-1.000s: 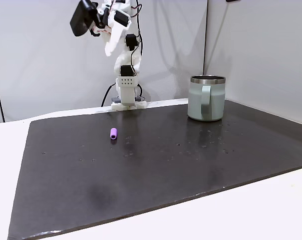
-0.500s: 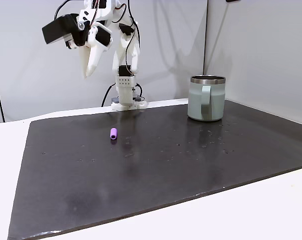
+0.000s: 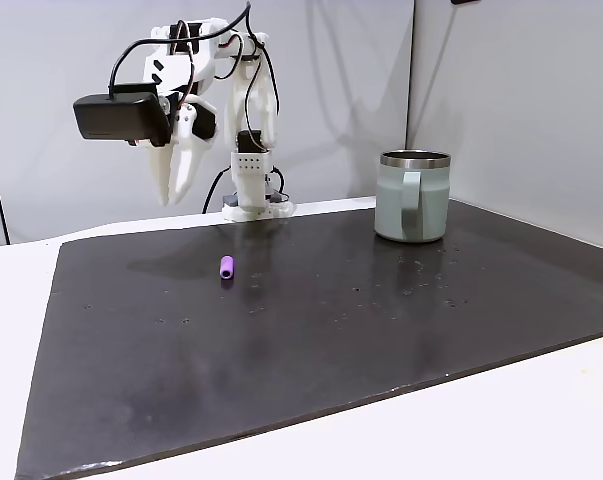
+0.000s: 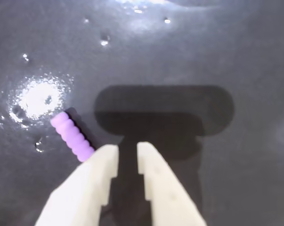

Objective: Grasp a pengrip and put it in the cup.

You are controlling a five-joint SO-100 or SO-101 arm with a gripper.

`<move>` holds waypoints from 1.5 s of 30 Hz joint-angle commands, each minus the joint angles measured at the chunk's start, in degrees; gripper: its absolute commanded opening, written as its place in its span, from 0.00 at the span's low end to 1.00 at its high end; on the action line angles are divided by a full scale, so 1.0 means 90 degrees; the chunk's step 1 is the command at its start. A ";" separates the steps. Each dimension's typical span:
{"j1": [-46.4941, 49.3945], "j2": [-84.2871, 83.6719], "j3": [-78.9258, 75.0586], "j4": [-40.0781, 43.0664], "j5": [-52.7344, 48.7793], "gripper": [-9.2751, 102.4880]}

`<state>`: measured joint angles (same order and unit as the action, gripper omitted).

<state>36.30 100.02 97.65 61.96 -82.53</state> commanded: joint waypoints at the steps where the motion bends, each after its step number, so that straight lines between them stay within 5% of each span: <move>1: -0.0225 -0.0088 -0.0469 -0.0332 -0.0117 0.13; 6: -0.0527 -0.0254 -0.0449 -0.0527 -0.0117 0.30; 14: -0.0830 -0.0547 -0.0078 -0.1445 -0.0557 0.38; 22: -0.0820 -0.1221 0.0059 -0.1982 -0.0791 0.38; 29: -0.0723 -0.1143 0.1592 -0.3369 -0.1045 0.37; 37: -0.0840 -0.0439 0.2910 -0.3867 -0.0977 0.37; 45: -0.0859 0.0283 0.3975 -0.4277 -0.1094 0.19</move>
<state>29.09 99.67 132.10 25.75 -92.02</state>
